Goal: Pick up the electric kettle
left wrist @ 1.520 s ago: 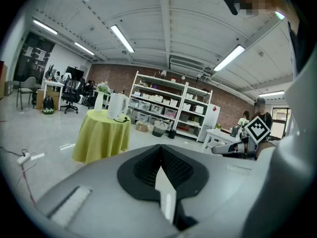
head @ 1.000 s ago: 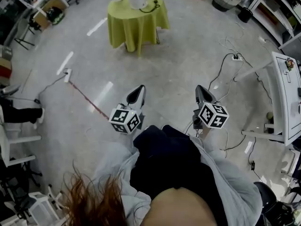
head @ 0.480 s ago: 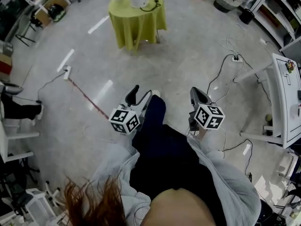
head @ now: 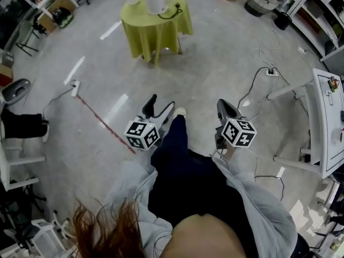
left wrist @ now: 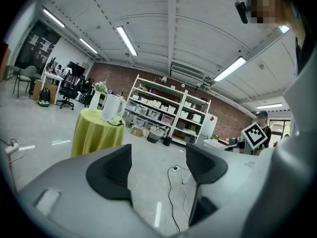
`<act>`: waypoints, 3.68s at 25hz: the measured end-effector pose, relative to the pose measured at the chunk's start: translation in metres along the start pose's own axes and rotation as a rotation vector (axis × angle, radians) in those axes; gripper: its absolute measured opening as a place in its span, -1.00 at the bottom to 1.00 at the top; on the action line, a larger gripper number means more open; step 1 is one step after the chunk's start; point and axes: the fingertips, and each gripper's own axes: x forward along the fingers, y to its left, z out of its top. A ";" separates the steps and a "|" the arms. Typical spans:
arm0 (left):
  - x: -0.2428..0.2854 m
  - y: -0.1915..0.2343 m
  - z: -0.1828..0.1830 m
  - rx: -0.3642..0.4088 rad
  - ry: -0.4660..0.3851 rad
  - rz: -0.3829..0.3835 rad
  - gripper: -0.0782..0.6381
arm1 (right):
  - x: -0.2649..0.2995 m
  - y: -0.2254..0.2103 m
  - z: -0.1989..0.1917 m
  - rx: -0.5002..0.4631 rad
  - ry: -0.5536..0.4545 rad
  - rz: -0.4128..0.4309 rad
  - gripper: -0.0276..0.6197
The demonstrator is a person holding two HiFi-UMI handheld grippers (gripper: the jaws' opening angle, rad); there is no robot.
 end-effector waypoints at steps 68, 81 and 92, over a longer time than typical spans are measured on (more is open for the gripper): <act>0.385 0.260 0.181 -0.039 -0.033 0.136 0.21 | 0.436 -0.113 0.284 -0.101 0.059 0.081 -0.91; 0.461 0.264 0.195 -0.022 -0.060 0.165 0.21 | 0.500 -0.152 0.311 -0.121 0.111 0.149 -0.91; 0.498 0.295 0.202 0.009 -0.021 0.207 0.21 | 0.519 -0.151 0.286 -0.078 0.195 0.154 -0.91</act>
